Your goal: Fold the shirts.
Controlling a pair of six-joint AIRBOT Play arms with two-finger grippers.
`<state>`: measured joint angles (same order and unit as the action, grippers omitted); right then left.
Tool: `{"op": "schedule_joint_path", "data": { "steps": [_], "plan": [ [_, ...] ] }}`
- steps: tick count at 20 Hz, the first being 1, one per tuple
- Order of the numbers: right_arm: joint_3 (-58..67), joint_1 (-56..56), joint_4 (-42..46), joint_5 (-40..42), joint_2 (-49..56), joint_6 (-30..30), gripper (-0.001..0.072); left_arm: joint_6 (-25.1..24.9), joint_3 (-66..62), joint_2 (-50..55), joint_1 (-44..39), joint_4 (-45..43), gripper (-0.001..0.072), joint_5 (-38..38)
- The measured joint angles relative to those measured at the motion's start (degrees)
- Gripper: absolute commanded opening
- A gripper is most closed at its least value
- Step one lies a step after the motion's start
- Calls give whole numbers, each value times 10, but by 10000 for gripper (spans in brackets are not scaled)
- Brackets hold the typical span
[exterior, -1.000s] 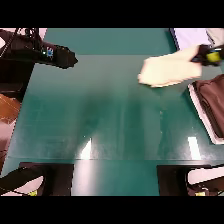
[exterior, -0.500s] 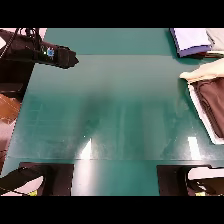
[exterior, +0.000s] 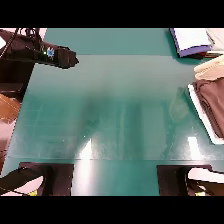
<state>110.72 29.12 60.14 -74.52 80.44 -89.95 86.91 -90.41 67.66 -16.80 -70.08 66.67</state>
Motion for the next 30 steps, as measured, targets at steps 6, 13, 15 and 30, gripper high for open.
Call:
{"op": "schedule_joint_path", "data": {
  "steps": [6, 13, 15, 30],
  "plan": [
    [-99, 66, 7, -40, -84, 1, 19, -3, 0, 0, 0, 0, 27, 1],
    [-280, 139, 143, -74, -156, 1, 20, -15, 0, 0, 0, 0, 27, 6],
    [-325, 159, 169, -77, -164, 1, 23, -16, 0, 0, 0, 0, 27, 8],
    [-269, 8, 74, -43, -172, 15, 567, -19, 0, 0, 0, 0, 27, 13]
  ]
}}
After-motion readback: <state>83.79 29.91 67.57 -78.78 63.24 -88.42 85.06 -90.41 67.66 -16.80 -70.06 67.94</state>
